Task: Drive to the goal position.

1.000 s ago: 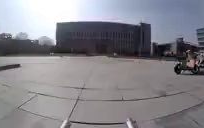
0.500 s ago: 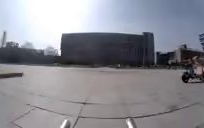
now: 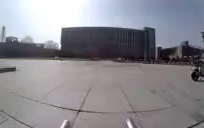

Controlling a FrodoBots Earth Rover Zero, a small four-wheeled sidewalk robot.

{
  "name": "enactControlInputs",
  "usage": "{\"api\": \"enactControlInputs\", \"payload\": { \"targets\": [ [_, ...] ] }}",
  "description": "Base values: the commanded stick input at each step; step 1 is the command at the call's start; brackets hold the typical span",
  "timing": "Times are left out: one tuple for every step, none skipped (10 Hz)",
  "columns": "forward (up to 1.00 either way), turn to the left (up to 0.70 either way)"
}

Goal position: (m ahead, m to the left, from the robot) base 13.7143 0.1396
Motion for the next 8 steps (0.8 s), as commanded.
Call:
{"api": "enactControlInputs", "payload": {
  "targets": [
    [1.00,0.00],
    [1.00,0.00],
    [1.00,0.00],
    [1.00,0.00],
    [1.00,0.00],
    [1.00,0.00],
    [1.00,0.00],
    [1.00,0.00]
  ]
}}
